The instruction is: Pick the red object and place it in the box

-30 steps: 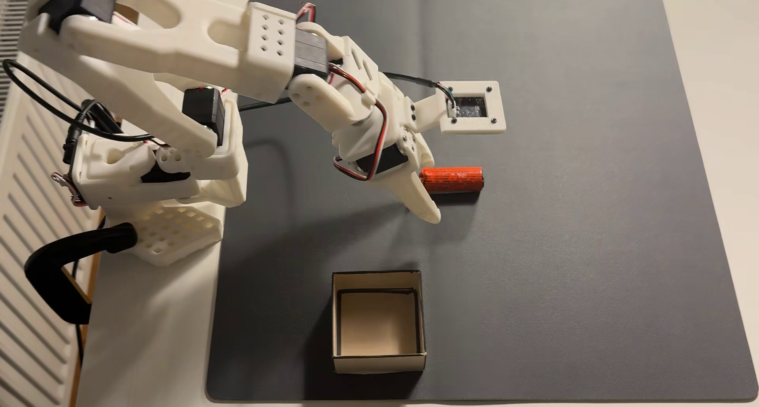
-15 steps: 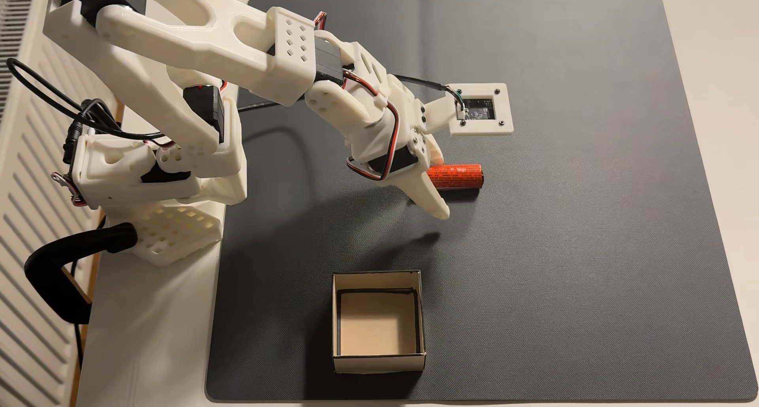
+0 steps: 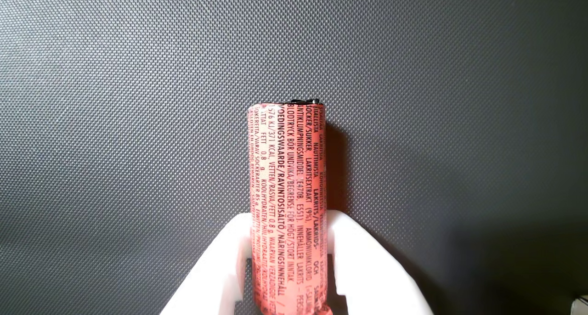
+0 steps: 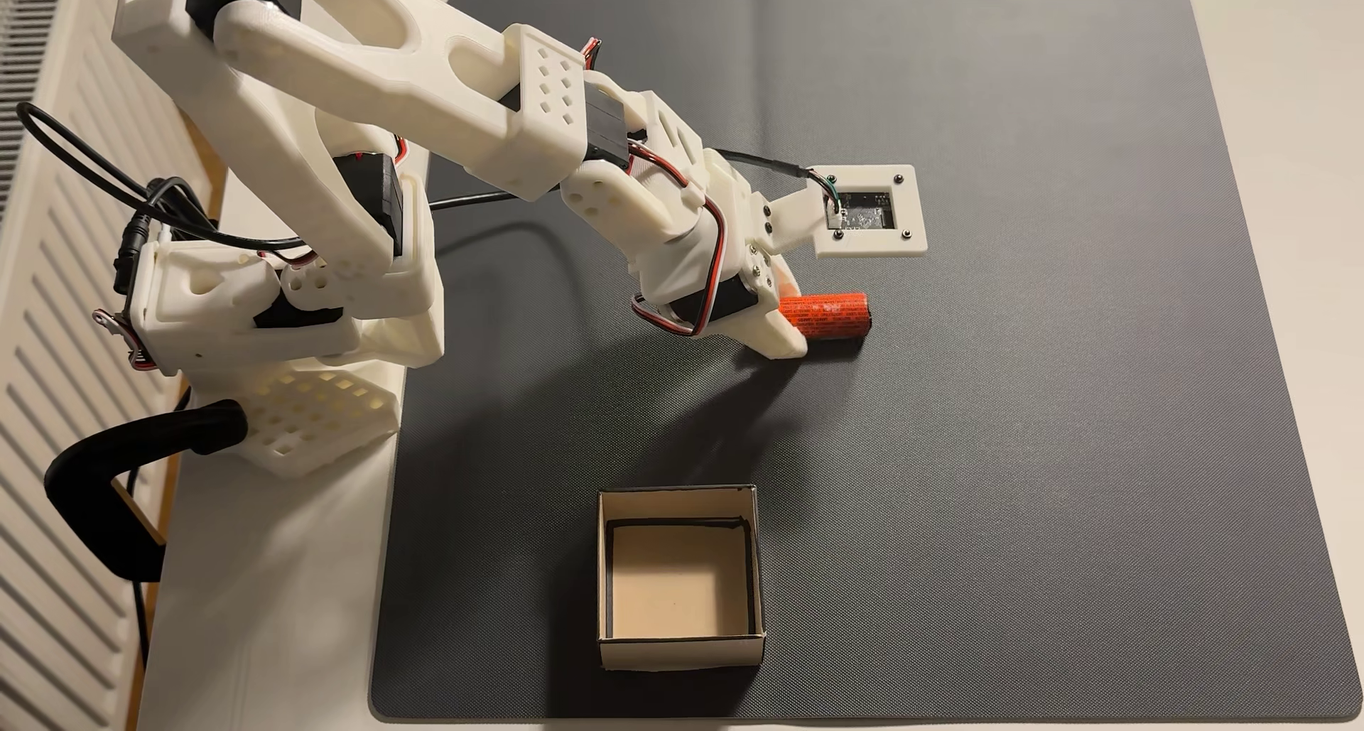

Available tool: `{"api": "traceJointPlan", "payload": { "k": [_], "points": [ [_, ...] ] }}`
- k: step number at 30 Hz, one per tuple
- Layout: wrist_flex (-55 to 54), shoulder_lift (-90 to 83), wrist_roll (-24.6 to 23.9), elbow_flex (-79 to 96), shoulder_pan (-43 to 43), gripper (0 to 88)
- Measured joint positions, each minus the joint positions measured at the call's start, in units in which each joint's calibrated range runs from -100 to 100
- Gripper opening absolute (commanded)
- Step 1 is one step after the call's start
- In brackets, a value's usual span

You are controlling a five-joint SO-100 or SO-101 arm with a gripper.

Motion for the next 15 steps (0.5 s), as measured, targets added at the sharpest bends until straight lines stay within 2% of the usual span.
{"api": "traceJointPlan", "payload": {
  "k": [2,11,15],
  "points": [
    [-0.3,0.2,0.0,0.0,0.0,0.5],
    [0.3,0.2,1.8,-0.8,0.4,0.8],
    [8.2,-2.2,2.3,-5.8,0.4,0.8]
  ]
}}
